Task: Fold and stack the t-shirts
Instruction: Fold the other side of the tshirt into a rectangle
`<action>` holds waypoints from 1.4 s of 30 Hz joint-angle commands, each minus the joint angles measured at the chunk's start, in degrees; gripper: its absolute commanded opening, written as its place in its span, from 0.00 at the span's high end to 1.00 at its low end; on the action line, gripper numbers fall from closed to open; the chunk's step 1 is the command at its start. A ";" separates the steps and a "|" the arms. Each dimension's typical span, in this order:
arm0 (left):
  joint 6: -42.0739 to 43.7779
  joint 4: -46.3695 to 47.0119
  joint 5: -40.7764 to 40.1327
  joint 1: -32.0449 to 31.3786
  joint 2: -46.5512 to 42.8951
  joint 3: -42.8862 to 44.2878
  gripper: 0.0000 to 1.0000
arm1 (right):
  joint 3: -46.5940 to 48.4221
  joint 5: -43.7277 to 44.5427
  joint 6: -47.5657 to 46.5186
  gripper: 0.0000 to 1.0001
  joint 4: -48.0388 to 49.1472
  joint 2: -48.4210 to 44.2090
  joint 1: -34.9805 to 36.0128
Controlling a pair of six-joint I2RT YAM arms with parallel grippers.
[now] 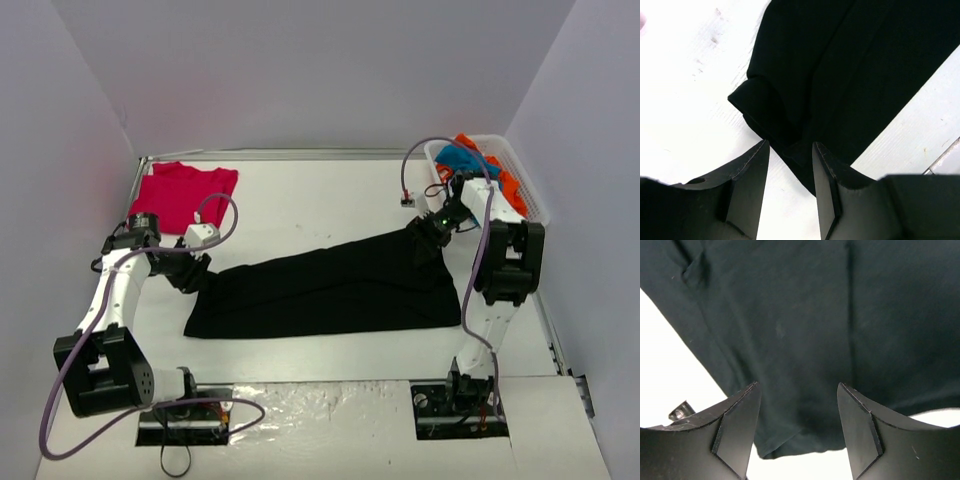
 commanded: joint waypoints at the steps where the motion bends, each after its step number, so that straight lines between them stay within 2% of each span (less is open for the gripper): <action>1: -2.04 0.89 1.08 0.35 -1.38 0.45 0.61 | 5.78 -3.46 -2.42 0.41 -6.00 5.80 -0.16; 7: -3.01 2.29 0.46 0.35 -0.59 -0.17 0.61 | 8.88 -4.69 -4.97 0.41 -8.12 10.92 0.10; 19: -4.33 3.52 1.25 0.35 1.96 0.10 0.61 | 6.86 -4.78 -7.61 0.46 -8.91 13.03 0.72; 21: -4.42 3.61 1.17 0.35 1.96 -0.08 0.61 | 6.94 -4.78 -7.70 0.51 -8.99 13.21 0.81; 24: -4.33 3.52 1.08 0.35 1.96 -0.43 0.61 | 6.94 -5.04 -7.61 0.76 -9.08 13.56 1.24; 25: -4.24 3.44 0.99 0.27 1.88 -0.52 0.61 | 6.94 -5.04 -7.44 0.88 -9.17 14.08 1.33; 27: -4.07 3.43 1.08 0.35 1.62 -0.78 0.61 | 6.86 -5.13 -7.52 0.94 -9.43 14.35 1.60; 28: -4.07 3.43 1.08 0.35 1.53 -0.87 0.61 | 6.68 -5.13 -7.52 1.00 -9.43 14.61 1.68; 35: -3.98 3.00 0.81 0.27 0.65 -0.61 0.61 | 6.68 -4.61 -6.91 1.00 -10.14 12.60 1.86; 41: -3.89 2.56 1.08 0.35 -0.32 -0.34 0.61 | 4.49 -2.76 -5.41 1.00 -10.23 6.19 3.35; 42: -3.80 2.29 1.08 0.35 -0.49 -0.34 0.61 | 4.22 -1.89 -5.06 1.00 -10.23 4.52 5.36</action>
